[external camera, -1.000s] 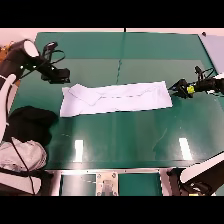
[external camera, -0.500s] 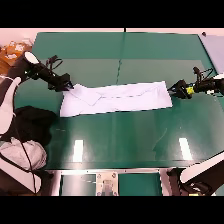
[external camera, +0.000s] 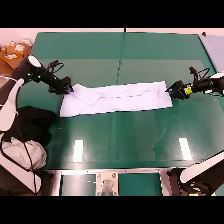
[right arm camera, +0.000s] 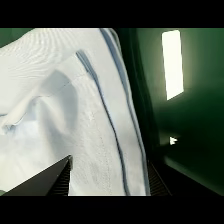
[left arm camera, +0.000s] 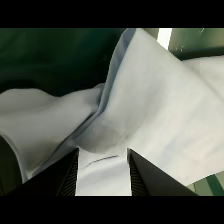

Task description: Fold the shirts.

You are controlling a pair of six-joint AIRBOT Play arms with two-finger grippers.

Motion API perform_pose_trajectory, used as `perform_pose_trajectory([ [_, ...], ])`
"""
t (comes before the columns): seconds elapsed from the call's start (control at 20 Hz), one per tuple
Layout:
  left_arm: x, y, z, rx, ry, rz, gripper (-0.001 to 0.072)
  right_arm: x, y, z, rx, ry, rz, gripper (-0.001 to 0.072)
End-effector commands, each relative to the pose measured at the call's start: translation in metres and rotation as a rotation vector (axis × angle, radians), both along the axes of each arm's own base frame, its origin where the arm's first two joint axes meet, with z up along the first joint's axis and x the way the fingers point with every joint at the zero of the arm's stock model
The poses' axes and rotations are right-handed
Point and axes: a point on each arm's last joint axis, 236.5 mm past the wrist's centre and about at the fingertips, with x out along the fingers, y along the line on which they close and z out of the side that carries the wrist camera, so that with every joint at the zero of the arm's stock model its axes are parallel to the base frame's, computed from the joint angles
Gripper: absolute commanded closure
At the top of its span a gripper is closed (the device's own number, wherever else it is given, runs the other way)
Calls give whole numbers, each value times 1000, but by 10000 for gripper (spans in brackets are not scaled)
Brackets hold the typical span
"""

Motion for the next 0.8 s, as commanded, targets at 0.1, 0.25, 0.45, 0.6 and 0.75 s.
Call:
perform_pose_trajectory([
  [0.1, 31, -8, 5, -56, -101, 77, 574, 0, 3, 0, 1, -7, 17, 286],
  [0.25, 19, -21, 11, -115, -58, 48, 684, 0, 3, 0, 1, -7, 17, 285],
  [0.45, -28, -31, 27, -153, 85, -73, 685, -1, 1, -1, -5, -4, 17, 223],
  [0.6, -45, -24, 43, -118, 128, -74, 685, -9, -8, -9, -56, 21, 36, 169],
  [0.75, -55, -24, 27, -111, 179, -39, 683, -10, -3, -17, -42, 36, 47, 169],
])
